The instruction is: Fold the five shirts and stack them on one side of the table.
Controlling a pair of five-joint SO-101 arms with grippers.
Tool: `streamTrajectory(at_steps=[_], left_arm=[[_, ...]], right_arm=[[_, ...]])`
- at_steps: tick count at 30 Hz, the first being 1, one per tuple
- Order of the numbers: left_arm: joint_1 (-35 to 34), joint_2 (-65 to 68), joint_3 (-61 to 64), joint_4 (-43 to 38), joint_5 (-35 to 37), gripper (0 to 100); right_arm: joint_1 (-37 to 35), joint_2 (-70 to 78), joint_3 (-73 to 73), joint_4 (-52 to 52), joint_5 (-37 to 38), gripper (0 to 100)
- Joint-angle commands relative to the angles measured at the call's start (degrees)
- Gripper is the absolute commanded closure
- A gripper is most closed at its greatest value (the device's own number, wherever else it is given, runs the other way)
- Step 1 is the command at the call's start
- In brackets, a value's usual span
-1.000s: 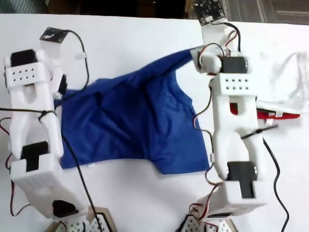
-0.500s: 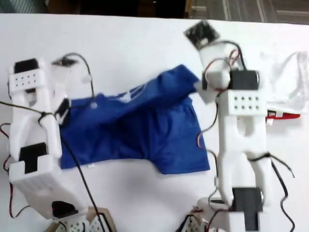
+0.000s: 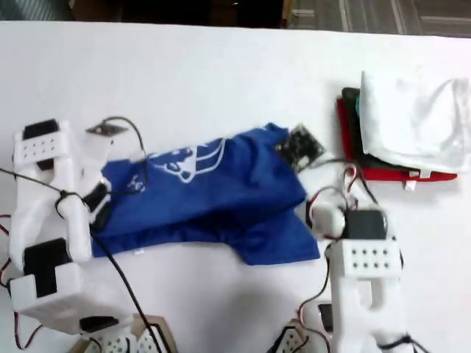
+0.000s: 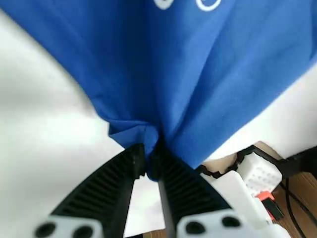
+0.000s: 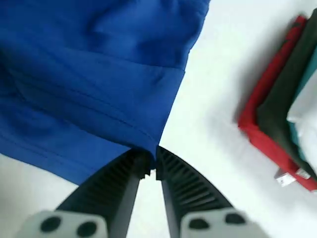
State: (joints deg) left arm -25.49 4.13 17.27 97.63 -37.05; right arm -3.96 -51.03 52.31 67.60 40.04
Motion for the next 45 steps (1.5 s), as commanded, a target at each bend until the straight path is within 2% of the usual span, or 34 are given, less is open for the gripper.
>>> streamTrajectory(at_steps=[1, 8, 20, 23, 28, 32, 36, 38, 40, 41, 45], left_arm=[[-0.44, -3.16, 2.86, -1.23, -0.44, 97], [-0.62, -2.81, 4.97, -2.46, -2.46, 97], [-0.53, -2.90, 9.80, -8.70, -2.73, 97], [-0.53, -2.90, 7.43, -7.56, -2.37, 96], [-1.49, -2.99, -2.33, -1.32, -2.73, 84], [-3.69, -2.90, -15.08, 3.87, -2.73, 81], [-5.89, -2.81, -24.92, 3.78, -2.20, 81], [-5.63, -2.64, -25.63, 2.55, 0.00, 87], [-4.57, -1.05, -25.45, 0.79, 4.57, 99], [-3.96, 0.53, -25.01, 0.09, 6.59, 97], [0.09, 9.93, -24.48, -2.29, 11.60, 97]], right_arm=[[2.15, -5.05, 2.20, -0.13, 0.53, 97.8], [7.78, -6.73, 4.66, 2.59, 5.45, 97.8], [7.52, -6.90, 12.75, -0.66, 8.88, 97.3], [7.52, -6.90, 12.57, -0.40, 9.41, 92.1], [7.25, -6.99, 12.22, -0.57, 9.41, 79.7], [5.05, -6.99, 7.91, -0.31, 8.97, 82.1], [4.26, -6.90, 0.79, -2.51, 7.47, 85.8], [3.82, -6.46, -1.76, -5.14, 2.81, 88.2], [3.12, -6.29, -2.64, -8.92, -2.64, 93.7], [1.80, -6.29, -2.46, -11.30, -4.66, 97.9], [-5.49, -1.63, -1.85, -16.48, -6.68, 98.1]])
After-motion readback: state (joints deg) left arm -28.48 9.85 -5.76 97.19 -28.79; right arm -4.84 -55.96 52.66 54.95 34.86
